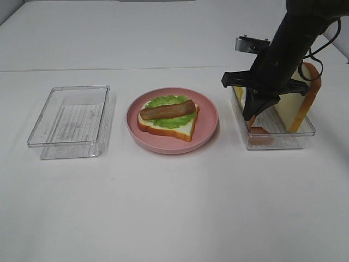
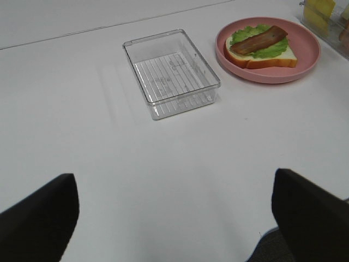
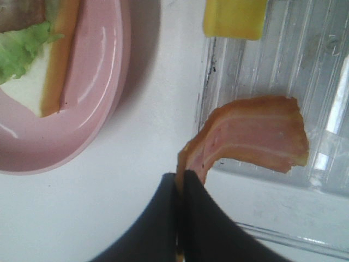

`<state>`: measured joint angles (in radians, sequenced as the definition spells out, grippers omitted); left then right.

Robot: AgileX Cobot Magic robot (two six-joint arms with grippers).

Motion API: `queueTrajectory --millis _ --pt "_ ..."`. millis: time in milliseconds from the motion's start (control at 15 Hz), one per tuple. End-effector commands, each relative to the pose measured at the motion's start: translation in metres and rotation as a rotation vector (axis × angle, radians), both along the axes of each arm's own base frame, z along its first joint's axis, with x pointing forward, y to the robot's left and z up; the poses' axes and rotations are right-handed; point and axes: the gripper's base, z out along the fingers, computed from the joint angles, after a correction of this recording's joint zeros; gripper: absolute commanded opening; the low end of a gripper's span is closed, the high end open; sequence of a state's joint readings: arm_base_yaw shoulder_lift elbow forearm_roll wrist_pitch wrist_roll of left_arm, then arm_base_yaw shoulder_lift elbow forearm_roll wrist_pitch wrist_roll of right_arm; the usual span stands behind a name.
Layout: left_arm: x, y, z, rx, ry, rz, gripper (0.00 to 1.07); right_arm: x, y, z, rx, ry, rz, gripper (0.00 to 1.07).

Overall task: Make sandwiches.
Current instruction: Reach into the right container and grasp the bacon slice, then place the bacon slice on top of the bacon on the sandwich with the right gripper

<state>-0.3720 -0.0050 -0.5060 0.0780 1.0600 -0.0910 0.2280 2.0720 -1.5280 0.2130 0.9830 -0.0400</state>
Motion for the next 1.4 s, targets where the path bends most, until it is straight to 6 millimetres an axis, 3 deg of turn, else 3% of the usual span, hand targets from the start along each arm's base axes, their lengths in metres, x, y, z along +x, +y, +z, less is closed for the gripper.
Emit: queueTrajectory --millis 67,267,467,667,800,1067,1267,1400 --pt "-0.002 0.001 -0.001 -0.005 -0.026 0.005 0.90 0.001 0.001 0.010 0.000 0.040 0.013 0.00" --pt "-0.002 0.001 -0.001 -0.005 -0.026 0.005 0.90 -0.001 0.006 0.041 0.062 0.039 0.023 0.00" --pt "-0.002 0.001 -0.001 -0.005 -0.026 0.005 0.90 -0.008 0.020 0.073 0.259 -0.008 0.027 0.00" --pt "-0.002 0.001 -0.001 -0.005 -0.026 0.005 0.90 -0.009 0.038 0.087 0.491 -0.035 0.053 0.00" --pt "-0.002 0.001 -0.001 -0.005 -0.026 0.005 0.90 0.003 0.050 0.091 0.662 -0.127 0.006 0.00" --pt "-0.002 0.001 -0.001 -0.005 -0.026 0.005 0.90 0.017 0.074 0.072 0.783 -0.158 -0.042 0.00" --pt "-0.002 0.001 -0.001 -0.005 -0.026 0.005 0.90 0.025 0.101 0.046 0.845 -0.182 -0.081 0.00" --pt "-0.002 0.001 -0.001 -0.005 -0.026 0.005 0.90 0.032 0.106 0.028 0.887 -0.170 -0.131 0.00"
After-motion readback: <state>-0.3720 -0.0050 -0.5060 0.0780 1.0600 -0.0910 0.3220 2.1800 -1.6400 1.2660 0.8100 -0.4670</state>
